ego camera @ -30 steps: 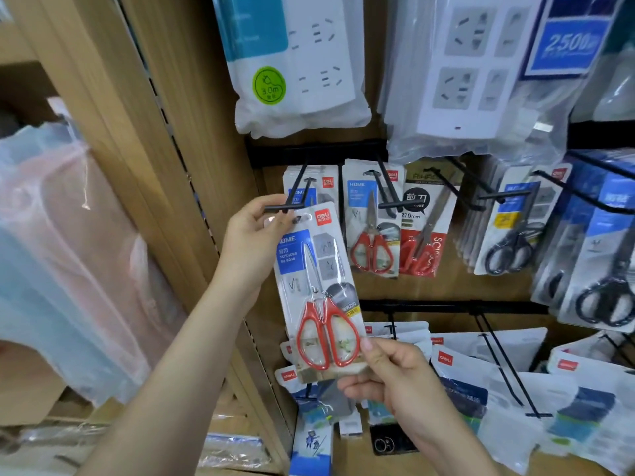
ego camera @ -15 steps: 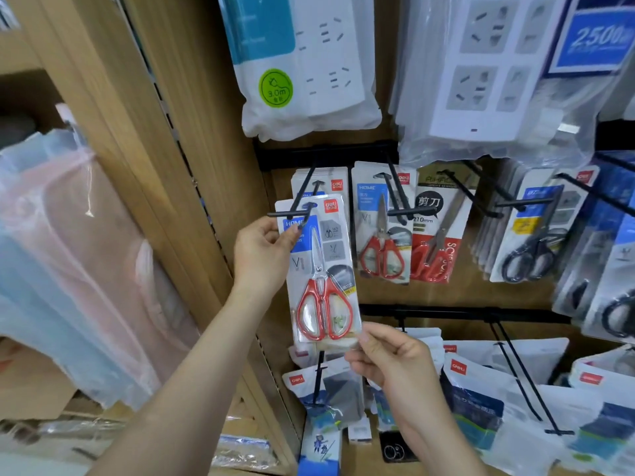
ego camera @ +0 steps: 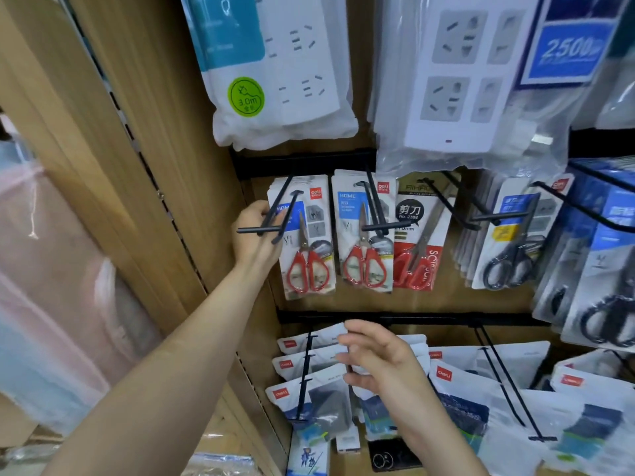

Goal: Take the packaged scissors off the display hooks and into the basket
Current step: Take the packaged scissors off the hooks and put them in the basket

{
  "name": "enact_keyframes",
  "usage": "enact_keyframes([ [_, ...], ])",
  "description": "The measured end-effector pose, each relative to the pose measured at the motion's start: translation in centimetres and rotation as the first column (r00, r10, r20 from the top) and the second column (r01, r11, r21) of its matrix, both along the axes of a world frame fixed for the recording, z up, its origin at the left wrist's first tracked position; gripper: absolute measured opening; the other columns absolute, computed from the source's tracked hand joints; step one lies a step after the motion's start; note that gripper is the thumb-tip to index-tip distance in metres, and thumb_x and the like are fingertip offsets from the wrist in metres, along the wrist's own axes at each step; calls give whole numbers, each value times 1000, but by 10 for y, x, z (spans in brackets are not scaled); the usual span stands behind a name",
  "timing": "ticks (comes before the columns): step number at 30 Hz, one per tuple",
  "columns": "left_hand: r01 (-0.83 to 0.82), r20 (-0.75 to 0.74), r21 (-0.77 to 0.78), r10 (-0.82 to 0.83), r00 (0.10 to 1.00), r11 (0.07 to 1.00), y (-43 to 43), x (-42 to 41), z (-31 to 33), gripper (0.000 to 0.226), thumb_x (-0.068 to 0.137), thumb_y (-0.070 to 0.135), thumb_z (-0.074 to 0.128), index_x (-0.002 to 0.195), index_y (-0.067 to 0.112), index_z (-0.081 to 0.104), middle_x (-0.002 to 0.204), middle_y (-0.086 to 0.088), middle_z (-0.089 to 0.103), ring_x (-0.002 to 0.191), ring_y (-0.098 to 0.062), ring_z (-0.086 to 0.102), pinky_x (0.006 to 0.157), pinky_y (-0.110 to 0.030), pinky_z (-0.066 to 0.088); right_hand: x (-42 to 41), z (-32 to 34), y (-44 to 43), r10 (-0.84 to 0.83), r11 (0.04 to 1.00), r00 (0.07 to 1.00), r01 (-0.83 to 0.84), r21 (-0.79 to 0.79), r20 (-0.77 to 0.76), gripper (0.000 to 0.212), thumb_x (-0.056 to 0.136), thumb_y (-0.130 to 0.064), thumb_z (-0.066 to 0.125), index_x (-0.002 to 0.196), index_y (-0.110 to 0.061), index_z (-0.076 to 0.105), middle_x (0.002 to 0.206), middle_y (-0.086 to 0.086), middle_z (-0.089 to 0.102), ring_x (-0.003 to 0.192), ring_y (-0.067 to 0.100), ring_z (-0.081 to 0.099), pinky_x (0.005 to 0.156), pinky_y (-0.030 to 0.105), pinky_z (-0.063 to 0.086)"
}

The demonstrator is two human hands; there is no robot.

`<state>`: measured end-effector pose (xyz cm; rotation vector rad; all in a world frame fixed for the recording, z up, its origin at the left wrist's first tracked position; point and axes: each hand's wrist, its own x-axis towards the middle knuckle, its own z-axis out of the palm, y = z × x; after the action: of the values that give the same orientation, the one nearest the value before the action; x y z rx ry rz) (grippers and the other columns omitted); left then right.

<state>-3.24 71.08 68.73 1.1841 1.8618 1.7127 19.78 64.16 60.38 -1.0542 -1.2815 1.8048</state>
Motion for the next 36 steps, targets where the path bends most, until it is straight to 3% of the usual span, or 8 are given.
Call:
enact_keyframes([
  [3, -26, 125, 19, 24, 992, 999, 8, -6, -5, 6, 95, 10, 59, 94, 6, 61, 96, -17, 64, 92, -32, 64, 67, -31, 58, 11, 1, -3, -10, 998, 998, 7, 64, 55, 22, 98, -7, 56, 106, -21, 71, 100, 1, 75, 89, 16, 73, 73, 27, 58],
  [9, -70, -219, -9, 66, 973, 998, -5, -17, -25, 46, 74, 51, 72, 110, 35, 50, 114, -8, 65, 99, -26, 67, 82, -52, 58, 24, 9, -17, -73, 985, 994, 60, 162, 81, 23, 98, -5, 56, 105, -22, 70, 95, 5, 76, 81, 20, 73, 72, 27, 58],
  [12, -103, -193, 6, 102, 976, 995, -40, 9, -15, 31, 84, 34, 72, 107, 37, 51, 111, -2, 63, 98, -16, 63, 86, -38, 56, 25, 13, -28, -89, 974, 991, 65, 219, 101, 23, 97, -6, 56, 105, -23, 69, 93, 2, 76, 79, 19, 73, 69, 24, 56],
  [15, -14, -124, -61, 7, 992, 998, -98, 41, -17, 8, 96, 21, 62, 90, 27, 63, 82, 6, 68, 72, -8, 63, 60, -16, 49, 25, 15, -41, -121, 954, 984, 79, 288, 128, 21, 97, -7, 57, 102, -22, 69, 88, 0, 75, 76, 17, 72, 69, 24, 56],
  [18, 137, 3, -89, -137, 991, 987, -164, 59, -28, 15, 95, 13, 61, 88, 22, 70, 65, -4, 68, 55, -8, 60, 53, -18, 48, 24, 16, -56, -137, 929, 976, 67, 364, 171, 21, 97, -8, 57, 100, -23, 70, 86, -2, 75, 76, 15, 72, 73, 27, 54],
  [22, 145, 118, -103, -132, 984, 984, -232, 57, -64, 21, 94, 3, 60, 85, 16, 73, 57, -6, 64, 49, -11, 55, 51, -21, 47, 17, 16, -74, -60, 909, 960, -62, 412, 275, 25, 97, -7, 57, 98, -28, 71, 86, -4, 75, 78, 12, 71, 78, 35, 57],
  [29, -221, 197, -285, 283, 939, 933, -353, 54, -136, 39, 92, -5, 55, 79, 26, 75, 59, -3, 66, 53, -14, 60, 55, -25, 49, -19, -4, -99, 330, 772, 819, -520, 365, 470, 27, 96, -11, 60, 98, -36, 70, 88, -11, 73, 81, 9, 71, 82, 31, 58],
  [36, -586, 64, -544, 727, 684, 600, -497, 112, -203, 37, 86, -4, 58, 80, 29, 75, 79, 16, 73, 69, -1, 65, 68, -24, 50, -65, -75, -147, 670, 462, 517, -852, 245, 533, 33, 93, -2, 61, 91, -34, 68, 82, -2, 73, 77, 15, 68, 70, 24, 53],
])
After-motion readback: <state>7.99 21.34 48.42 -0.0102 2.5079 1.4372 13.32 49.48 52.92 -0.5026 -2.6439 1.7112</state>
